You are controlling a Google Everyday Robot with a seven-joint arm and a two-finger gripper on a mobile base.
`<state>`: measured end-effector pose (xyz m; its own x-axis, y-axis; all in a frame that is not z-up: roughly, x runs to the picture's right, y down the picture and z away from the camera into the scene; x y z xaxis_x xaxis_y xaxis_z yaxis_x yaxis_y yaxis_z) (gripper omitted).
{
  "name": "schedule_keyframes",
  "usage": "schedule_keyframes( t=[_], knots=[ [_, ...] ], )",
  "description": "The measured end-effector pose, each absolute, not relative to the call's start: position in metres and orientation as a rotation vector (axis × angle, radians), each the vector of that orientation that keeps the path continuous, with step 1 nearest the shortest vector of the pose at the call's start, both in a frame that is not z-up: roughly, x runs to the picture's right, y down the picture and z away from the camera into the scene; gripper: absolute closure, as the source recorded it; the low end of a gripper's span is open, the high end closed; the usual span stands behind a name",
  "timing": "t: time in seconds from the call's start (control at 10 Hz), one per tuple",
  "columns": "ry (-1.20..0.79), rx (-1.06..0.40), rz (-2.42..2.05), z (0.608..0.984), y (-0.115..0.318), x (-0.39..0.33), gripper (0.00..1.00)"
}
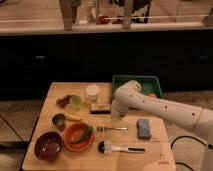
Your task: Place fork in plastic cup
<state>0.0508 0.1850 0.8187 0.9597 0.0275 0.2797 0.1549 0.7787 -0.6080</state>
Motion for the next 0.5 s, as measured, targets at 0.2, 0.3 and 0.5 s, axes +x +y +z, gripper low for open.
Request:
schedule_keyframes(
  t=[0.2,0.3,0.5],
  knots=[
    [-0.27,-0.697,-0.063,0.822,0.191,0.055,0.2],
    [-0.263,-0.708,-0.067,0.824,0.195,0.055,0.2],
    [-0.261,-0.722,-0.077,0.83,0.202,0.051,0.2]
  ],
)
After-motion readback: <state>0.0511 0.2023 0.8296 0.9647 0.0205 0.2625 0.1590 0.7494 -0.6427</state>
